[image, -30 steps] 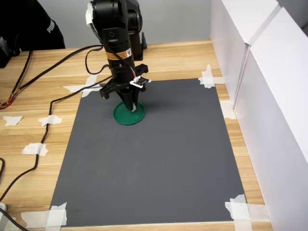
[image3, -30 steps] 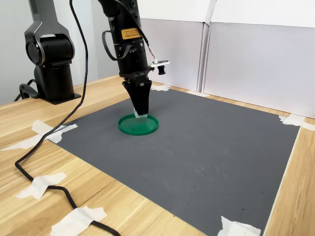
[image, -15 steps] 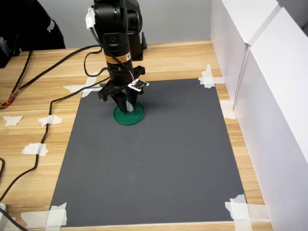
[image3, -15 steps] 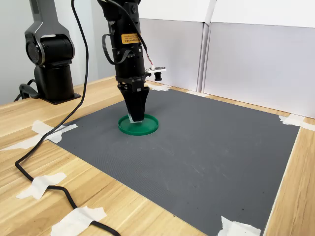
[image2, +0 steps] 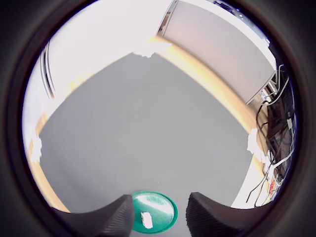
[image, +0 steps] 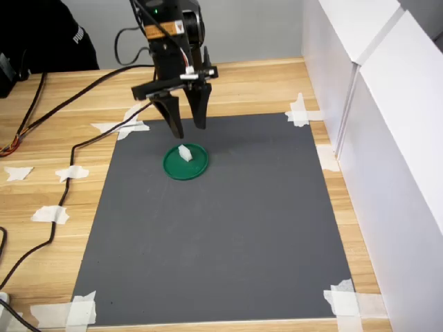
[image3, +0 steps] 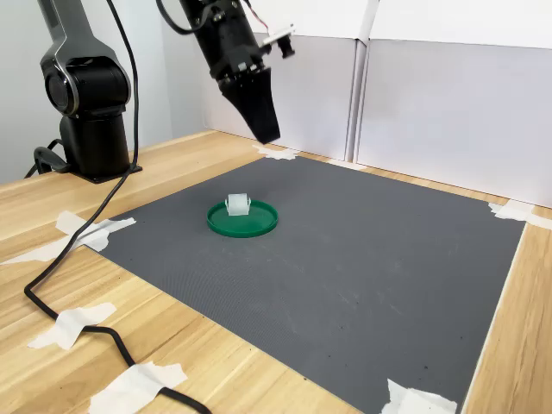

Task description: Grasp a white terminal and put it on the green lid.

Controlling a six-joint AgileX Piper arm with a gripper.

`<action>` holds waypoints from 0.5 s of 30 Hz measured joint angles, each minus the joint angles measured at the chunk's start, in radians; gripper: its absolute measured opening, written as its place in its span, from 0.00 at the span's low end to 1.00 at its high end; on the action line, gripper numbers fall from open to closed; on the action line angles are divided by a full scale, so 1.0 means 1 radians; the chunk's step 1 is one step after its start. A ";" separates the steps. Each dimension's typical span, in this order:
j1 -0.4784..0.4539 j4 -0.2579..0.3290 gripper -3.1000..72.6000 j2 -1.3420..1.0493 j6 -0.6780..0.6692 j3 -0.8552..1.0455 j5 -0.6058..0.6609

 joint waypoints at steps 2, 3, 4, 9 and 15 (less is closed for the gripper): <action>0.000 0.019 0.52 -0.059 0.040 0.000 0.002; 0.000 0.023 0.46 -0.090 0.061 0.000 0.003; 0.000 0.026 0.39 -0.121 0.092 0.001 0.007; 0.000 0.030 0.08 -0.278 0.265 0.004 0.008; 0.000 0.025 0.02 -0.443 0.487 0.007 0.008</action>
